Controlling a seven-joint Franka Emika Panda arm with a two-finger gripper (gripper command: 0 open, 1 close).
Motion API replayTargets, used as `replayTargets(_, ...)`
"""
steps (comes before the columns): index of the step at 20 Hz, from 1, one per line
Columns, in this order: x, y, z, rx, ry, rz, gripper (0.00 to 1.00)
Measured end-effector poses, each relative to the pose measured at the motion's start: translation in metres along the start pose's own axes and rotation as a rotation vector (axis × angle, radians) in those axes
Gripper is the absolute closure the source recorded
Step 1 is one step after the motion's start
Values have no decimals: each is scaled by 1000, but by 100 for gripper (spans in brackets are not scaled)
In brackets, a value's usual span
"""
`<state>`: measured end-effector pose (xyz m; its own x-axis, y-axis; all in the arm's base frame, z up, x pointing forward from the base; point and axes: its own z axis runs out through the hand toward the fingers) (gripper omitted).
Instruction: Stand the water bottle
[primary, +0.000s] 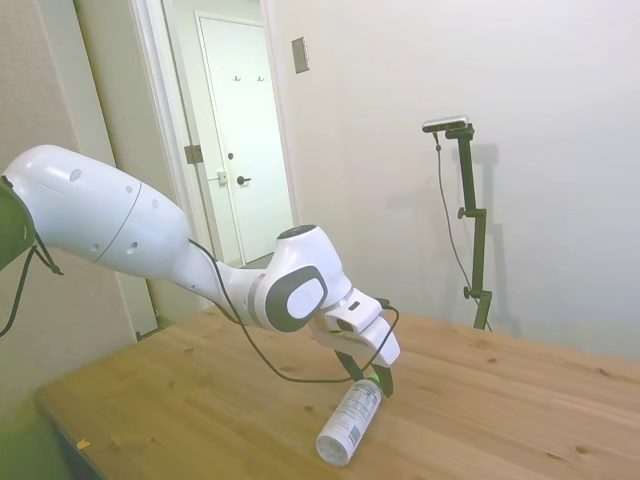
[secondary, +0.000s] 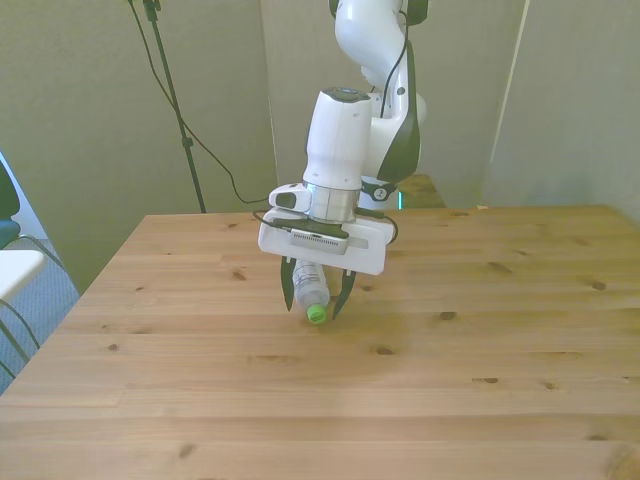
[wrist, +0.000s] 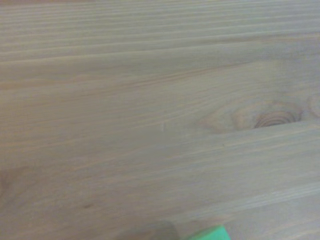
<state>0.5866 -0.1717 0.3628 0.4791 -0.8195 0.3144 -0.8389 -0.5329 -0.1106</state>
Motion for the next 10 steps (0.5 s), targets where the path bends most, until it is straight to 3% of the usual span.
replayTargets(10, -2, 7, 4, 11, -33, -10, 100)
